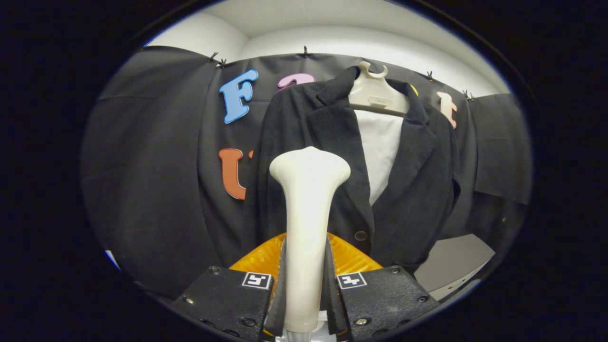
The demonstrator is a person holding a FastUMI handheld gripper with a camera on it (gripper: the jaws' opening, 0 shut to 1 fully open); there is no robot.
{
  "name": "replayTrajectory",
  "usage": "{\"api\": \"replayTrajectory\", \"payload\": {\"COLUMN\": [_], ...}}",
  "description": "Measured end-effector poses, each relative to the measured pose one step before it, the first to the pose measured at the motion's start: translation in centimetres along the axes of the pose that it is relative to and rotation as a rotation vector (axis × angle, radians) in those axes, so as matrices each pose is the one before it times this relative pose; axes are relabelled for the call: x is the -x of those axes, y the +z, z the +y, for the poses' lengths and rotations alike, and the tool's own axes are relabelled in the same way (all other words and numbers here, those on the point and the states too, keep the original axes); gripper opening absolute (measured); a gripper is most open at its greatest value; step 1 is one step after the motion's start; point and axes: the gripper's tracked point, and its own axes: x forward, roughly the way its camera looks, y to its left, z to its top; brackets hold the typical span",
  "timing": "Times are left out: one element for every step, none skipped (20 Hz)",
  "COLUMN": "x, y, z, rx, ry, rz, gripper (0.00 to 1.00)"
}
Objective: Iron the clothes twice with a garment steamer, once on the left side and once on the right side.
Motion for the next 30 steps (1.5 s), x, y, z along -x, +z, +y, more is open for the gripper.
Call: {"api": "replayTrajectory", "payload": {"x": [0.040, 0.060, 0.058, 0.069, 0.014, -0.099, -0.071, -0.072, -0.037, -0.036, -0.169, -0.122, -0.186, -0.104, -0.062, -0.208, -0.180, -0.119, -0.160, -0.125, -0.028, -0.076, -0.208, -0.141, -0.123, -0.100, -0.167, -0.080, -0.090, -0.068], "y": [-0.543, -0.701, -0.648, -0.572, -0.704, -0.712, -0.704, -0.924, -0.829, -0.895, -0.730, -0.785, -0.986, -0.720, -0.774, -0.770, -0.558, -0.708, -0.581, -0.721, -0.472, -0.665, -0.615, -0.646, -0.576, -0.809, -0.659, -0.733, -0.803, -0.756], "z": [-0.133, -0.161, -0.206, -0.145, -0.168, -0.080, -0.136, -0.136, -0.079, -0.037, -0.043, 0.001, -0.019, -0.061, -0.127, -0.165, 0.000, -0.080, -0.144, -0.134, -0.113, -0.174, 0.003, 0.049, 0.011, -0.098, -0.058, -0.259, 0.040, 0.267], "rx": [-0.00231, -0.00403, -0.00485, -0.00129, 0.00033, -0.00013, 0.00131, 0.00074, 0.00143, -0.00265, -0.00106, 0.00179, 0.00022, 0.00031, -0.00418, -0.00269, -0.00227, -0.00270, 0.00210, 0.00005, -0.00976, -0.00411, 0.00321, 0.00503, 0.00337, 0.00315, 0.00522, 0.00779, 0.01053, 0.00879], "ry": [-0.00188, -0.00237, -0.00261, -0.00226, -0.00547, -0.00323, -0.00262, -0.00262, -0.00196, -0.00137, -0.00209, -0.00211, -0.00006, 0.00143, -0.00128, -0.00238, 0.00129, 0.00207, 0.00012, 0.00075, 0.00120, -0.00014, -0.00003, 0.00194, 0.00226, 0.00078, -0.00194, -0.00055, 0.00085, 0.00227], "rz": [0.00800, 0.01117, 0.00990, 0.00757, 0.00959, 0.00743, 0.01078, 0.01217, 0.01324, 0.01084, 0.00997, 0.01033, 0.01628, 0.01242, 0.01056, 0.01391, 0.01055, 0.01001, 0.00839, 0.00907, 0.00268, 0.00696, 0.00780, 0.00918, 0.01025, 0.01015, 0.00924, 0.00768, 0.00635, 0.00647], "gripper": [0.37, 0.37, 0.37, 0.37, 0.37, 0.37, 0.37, 0.37, 0.37, 0.37, 0.37, 0.37, 0.37, 0.37, 0.37, 0.37, 0.37, 0.37, 0.37, 0.37, 0.37, 0.37, 0.37, 0.37, 0.37, 0.37, 0.37, 0.37, 0.37, 0.37]}}
